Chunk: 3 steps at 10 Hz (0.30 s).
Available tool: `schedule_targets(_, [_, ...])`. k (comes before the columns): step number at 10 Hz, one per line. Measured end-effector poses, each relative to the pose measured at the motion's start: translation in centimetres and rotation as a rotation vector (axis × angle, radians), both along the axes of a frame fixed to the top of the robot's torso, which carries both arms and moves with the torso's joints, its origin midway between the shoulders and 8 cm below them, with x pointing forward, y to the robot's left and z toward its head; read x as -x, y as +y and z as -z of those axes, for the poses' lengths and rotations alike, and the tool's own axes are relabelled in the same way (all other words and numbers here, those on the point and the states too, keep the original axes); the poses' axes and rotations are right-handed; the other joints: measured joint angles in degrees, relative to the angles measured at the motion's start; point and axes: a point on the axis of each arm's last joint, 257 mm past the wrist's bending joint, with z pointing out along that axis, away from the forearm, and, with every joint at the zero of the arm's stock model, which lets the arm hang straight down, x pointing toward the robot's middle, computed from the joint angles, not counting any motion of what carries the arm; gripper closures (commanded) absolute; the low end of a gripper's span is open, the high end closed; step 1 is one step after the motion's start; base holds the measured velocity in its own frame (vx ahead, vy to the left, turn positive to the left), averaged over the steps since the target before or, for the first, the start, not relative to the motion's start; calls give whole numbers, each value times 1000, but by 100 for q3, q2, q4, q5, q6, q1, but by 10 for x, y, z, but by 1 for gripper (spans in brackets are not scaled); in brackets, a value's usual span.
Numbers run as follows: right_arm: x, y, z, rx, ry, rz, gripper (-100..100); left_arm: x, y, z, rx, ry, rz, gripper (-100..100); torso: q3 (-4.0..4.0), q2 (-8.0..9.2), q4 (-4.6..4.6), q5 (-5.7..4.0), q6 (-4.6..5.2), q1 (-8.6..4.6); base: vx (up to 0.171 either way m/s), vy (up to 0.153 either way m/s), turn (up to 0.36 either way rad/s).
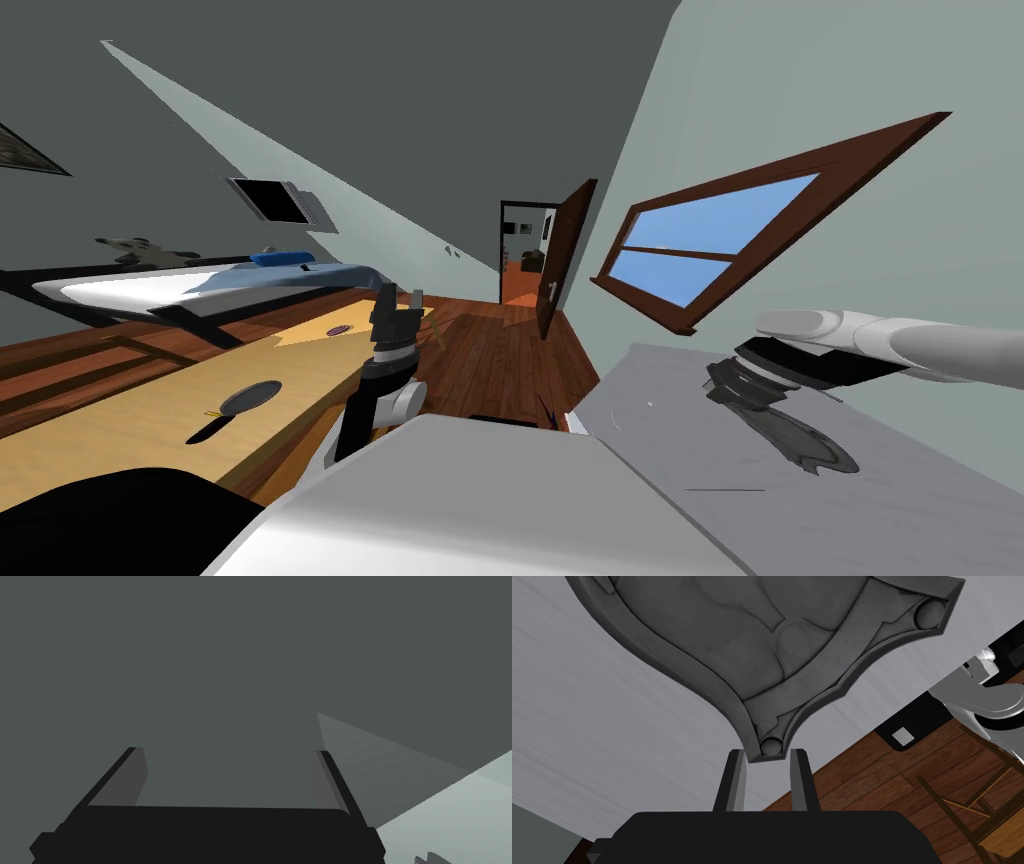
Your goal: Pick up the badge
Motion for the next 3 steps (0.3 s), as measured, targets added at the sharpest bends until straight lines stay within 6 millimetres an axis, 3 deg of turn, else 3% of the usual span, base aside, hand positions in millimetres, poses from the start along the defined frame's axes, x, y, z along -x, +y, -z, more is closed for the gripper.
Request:
schedule_targets(2, [19, -15, -2, -5, 2, 14, 100, 0, 0, 0, 0, 0, 0, 0, -2, -2, -1, -1, -2, 0, 27, 40, 41])
schedule_targets(3, [20, -15, -2, -6, 3, 13, 0, 0, 0, 0, 0, 0, 0, 0, 0, 2, 0, -1, -3, -8, 0, 0, 0])
